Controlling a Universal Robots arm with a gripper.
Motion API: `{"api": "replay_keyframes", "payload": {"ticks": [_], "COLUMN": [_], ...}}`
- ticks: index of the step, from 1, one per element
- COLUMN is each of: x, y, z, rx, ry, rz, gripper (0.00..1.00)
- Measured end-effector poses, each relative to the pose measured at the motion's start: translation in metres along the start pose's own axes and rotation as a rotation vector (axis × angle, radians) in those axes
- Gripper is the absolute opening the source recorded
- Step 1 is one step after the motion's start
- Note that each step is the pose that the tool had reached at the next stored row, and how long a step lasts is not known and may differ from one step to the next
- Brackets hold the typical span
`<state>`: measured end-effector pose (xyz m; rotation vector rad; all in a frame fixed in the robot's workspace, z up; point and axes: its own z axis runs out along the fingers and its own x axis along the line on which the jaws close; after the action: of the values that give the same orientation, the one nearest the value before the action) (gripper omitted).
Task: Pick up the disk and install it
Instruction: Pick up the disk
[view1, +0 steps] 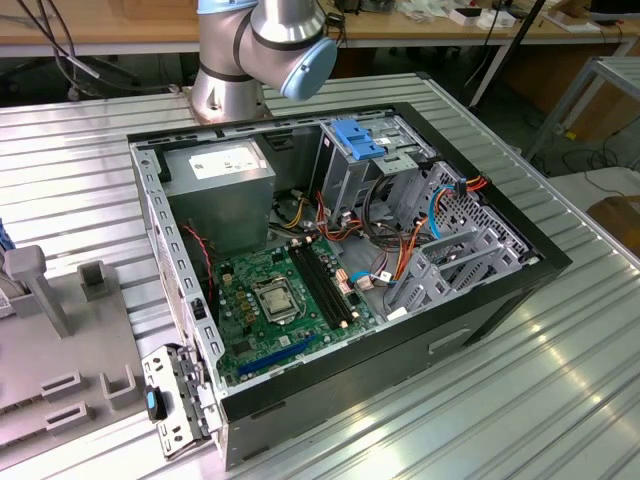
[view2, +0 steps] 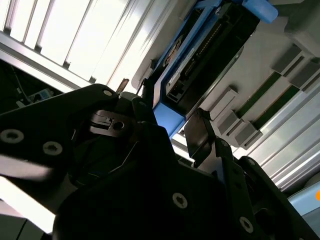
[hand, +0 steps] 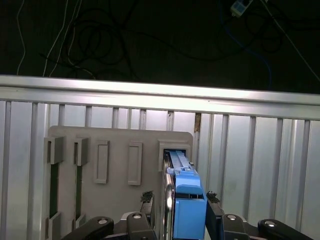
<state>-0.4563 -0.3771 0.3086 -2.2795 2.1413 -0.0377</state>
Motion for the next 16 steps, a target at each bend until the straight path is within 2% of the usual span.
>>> {"api": "replay_keyframes", "payload": {"ticks": [4,5,11,13,14,16], "x": [0.0,0.0,0.0,0.0,0.0,0.0], "y": [0.0,0.0,0.0,0.0,0.0,0.0], "z": [0.0001,0.0,0.0002,0.0002,0.0003,0.0004], "rx": [0.0,0.0,0.0,0.0,0.0,-0.0001], "ry": [0.0,0.0,0.0,0.0001,0.0001,0.0001], "rz": [0.0,0.0,0.0,0.0,0.0,0.0], "gripper": [0.5,0.43,0.43,0.41,0.37,0.37]}}
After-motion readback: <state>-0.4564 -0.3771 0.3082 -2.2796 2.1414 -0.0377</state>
